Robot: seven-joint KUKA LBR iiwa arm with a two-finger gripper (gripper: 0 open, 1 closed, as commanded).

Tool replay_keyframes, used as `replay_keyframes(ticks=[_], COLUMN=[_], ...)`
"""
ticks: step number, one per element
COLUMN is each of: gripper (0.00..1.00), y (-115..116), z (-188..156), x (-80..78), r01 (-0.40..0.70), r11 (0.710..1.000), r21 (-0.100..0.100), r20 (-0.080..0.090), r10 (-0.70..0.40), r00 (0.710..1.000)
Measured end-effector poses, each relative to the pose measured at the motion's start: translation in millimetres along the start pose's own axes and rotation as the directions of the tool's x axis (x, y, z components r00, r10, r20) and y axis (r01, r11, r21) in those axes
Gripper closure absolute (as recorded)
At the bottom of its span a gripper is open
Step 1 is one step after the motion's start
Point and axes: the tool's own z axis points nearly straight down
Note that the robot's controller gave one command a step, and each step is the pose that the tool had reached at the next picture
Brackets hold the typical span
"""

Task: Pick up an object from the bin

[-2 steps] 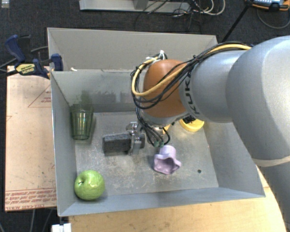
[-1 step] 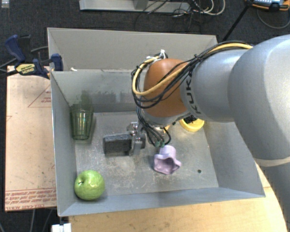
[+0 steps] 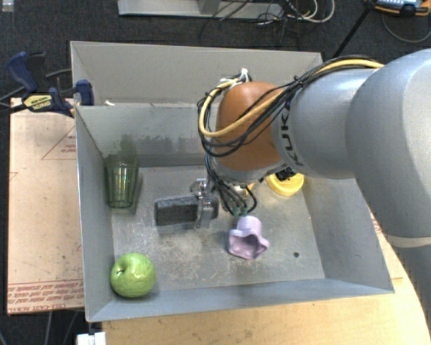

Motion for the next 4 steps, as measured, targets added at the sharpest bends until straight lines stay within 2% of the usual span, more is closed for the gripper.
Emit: replay_keyframes(ticks=[1,3,4], gripper=[1.0,1.0,1.0], y=[0.2,0.3,0.6], z=[-13.5,-41.6,-61.4], x=[-1.1,0.4,-0.6], r01=[0.0,-0.001,-0.001], r11=[1.0,1.0,1.0], r21=[-0.001,0.0,-0.001], r20=[0.004,-0.002,0.002], r10=[0.0,0.001,0.001], r00=[1.0,1.0,1.0])
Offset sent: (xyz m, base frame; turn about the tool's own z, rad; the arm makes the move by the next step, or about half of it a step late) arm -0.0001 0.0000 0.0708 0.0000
